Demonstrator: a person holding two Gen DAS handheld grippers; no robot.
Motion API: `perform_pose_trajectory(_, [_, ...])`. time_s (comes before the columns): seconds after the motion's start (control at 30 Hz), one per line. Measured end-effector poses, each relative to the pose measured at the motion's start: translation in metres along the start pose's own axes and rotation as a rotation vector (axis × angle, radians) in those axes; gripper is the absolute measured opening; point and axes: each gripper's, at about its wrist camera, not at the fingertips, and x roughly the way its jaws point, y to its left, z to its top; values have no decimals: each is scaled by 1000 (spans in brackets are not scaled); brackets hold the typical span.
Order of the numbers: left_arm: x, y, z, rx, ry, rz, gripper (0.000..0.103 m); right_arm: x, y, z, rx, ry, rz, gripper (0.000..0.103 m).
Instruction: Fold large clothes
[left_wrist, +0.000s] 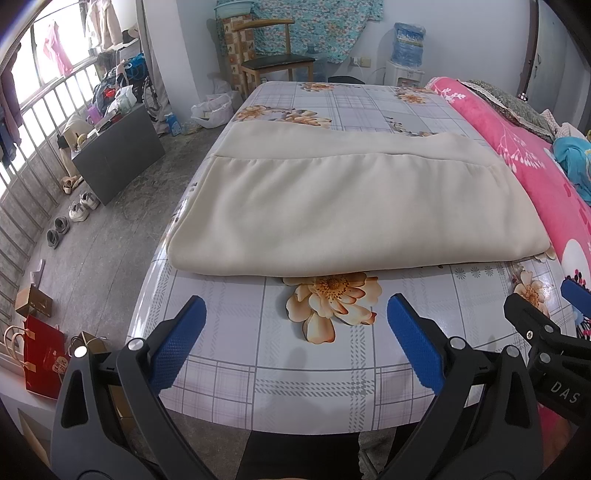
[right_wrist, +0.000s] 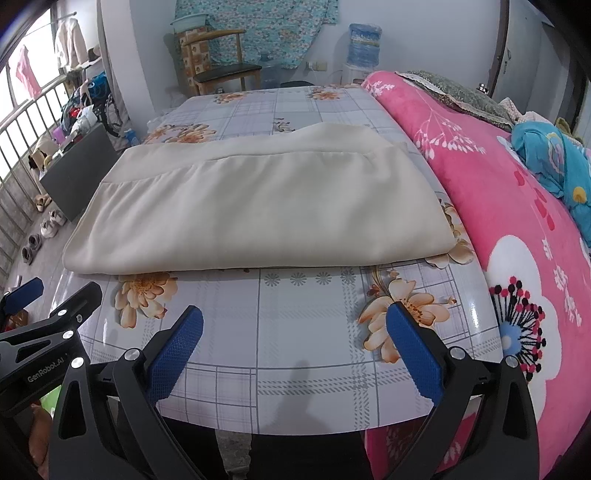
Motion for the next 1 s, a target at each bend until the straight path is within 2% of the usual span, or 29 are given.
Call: perform_pose_trajectory(1.0, [0, -1, 0, -4, -1, -1, 95, 2, 1, 0, 0, 4, 2, 97])
